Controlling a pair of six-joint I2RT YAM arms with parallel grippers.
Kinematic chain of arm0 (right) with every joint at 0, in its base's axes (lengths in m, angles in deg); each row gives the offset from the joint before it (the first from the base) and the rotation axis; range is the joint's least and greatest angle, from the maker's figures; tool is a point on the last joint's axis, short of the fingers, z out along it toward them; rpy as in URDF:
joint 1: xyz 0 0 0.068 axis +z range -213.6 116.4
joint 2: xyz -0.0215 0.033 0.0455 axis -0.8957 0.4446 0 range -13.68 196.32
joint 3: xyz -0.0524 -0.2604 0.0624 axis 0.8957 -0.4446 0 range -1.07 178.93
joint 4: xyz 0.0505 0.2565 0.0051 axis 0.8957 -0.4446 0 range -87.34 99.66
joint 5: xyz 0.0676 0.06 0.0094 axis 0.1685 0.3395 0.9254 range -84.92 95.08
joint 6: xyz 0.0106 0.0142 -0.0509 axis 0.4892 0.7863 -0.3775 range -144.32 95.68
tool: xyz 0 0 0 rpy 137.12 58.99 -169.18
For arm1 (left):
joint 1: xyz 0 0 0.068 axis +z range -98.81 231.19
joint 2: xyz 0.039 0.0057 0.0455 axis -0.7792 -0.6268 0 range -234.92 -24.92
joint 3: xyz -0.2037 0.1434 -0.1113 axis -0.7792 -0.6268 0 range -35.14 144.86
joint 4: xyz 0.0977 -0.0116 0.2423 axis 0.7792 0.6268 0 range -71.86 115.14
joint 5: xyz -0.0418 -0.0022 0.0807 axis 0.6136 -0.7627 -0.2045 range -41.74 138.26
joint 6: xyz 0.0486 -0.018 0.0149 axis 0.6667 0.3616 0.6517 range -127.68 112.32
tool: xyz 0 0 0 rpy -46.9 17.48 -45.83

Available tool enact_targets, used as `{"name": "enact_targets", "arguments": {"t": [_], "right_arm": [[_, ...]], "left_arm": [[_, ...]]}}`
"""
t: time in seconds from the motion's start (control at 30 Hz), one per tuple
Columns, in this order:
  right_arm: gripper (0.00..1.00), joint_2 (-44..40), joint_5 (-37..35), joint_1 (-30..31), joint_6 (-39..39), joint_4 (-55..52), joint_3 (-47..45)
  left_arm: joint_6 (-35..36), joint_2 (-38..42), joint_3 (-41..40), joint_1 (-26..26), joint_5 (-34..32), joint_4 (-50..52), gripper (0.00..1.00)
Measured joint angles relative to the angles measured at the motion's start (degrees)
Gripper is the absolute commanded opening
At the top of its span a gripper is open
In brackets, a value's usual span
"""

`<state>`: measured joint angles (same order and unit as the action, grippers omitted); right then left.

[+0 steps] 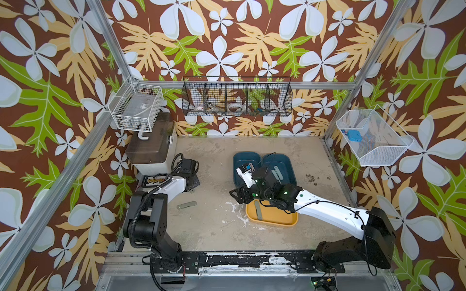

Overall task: Place the fruit knives into the storage box by color
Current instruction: Pick up the fruit knife from the center of the board, then place the fruit knife in the storage box.

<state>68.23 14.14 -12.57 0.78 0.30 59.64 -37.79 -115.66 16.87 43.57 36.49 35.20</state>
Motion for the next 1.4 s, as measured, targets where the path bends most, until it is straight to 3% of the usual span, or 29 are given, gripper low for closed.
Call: {"name": "enact_targets", "arguments": {"t": [0.17, 0.37, 0.7, 1.03, 1.4], "right_arm": [[0.75, 0.0, -0.5, 0.0, 0.0, -0.1, -0.3], [0.75, -2.9, -2.0, -2.1, -0.3, -0.5, -2.9], [0.76, -15.8, -2.5, -16.0, -0.3, -4.0, -12.6], [0.77, -29.7, 0.7, -30.3, -1.1, -11.0, -21.7], [0.77, -37.7, 2.8, -31.8, 0.7, -16.4, -23.7]], "left_arm": [[-0.1, 4.8, 0.6, -2.7, 1.3, 1.9, 0.25], [-2.1, 10.1, 2.8, -9.7, 2.3, 3.7, 0.25], [-9.1, 12.9, 8.7, -27.1, 1.1, 5.4, 0.25], [-15.8, 4.8, 15.4, -43.9, -1.3, 4.9, 0.25], [-21.4, -7.3, 20.1, -54.6, -2.5, 2.3, 0.25]]}}
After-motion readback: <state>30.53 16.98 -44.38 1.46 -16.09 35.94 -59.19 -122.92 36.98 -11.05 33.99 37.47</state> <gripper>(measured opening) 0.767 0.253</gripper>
